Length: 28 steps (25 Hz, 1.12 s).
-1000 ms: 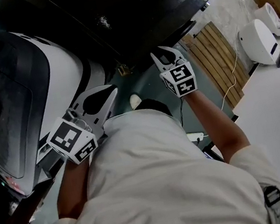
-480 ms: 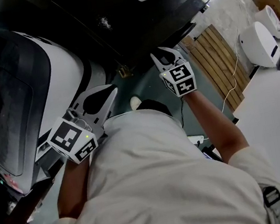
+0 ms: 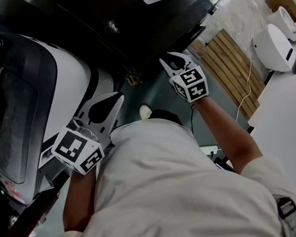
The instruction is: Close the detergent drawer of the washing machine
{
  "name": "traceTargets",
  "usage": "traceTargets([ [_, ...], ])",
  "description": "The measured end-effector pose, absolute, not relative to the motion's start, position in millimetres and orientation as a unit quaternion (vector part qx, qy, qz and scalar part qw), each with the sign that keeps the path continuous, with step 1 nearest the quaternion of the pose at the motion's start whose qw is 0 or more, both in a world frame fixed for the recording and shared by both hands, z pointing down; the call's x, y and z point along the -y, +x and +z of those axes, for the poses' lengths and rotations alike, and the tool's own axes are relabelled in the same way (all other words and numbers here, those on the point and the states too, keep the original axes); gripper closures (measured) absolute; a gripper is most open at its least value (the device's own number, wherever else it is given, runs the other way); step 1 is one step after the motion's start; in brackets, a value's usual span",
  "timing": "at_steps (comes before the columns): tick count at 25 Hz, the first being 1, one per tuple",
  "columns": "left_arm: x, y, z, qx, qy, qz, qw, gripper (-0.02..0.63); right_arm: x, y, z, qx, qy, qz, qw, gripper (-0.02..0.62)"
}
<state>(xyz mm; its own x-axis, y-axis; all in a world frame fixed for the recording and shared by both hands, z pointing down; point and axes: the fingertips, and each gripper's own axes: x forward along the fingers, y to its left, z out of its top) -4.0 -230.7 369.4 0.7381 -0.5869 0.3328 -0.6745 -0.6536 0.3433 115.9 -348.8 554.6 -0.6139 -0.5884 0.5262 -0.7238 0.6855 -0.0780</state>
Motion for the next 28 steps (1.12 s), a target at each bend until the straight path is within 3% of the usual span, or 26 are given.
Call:
traceTargets([
  [15, 196.6, -17.0, 359.4, 0.305, 0.920, 0.085, 0.232, 0.612, 289.5, 125.4, 525.4, 0.868, 0.405, 0.171, 0.232, 0.511],
  [28, 141.4, -38.3, 340.0, 0.262, 0.935, 0.077, 0.225, 0.612, 208.4, 104.2, 458.8, 0.867, 0.432, 0.170, 0.183, 0.512],
])
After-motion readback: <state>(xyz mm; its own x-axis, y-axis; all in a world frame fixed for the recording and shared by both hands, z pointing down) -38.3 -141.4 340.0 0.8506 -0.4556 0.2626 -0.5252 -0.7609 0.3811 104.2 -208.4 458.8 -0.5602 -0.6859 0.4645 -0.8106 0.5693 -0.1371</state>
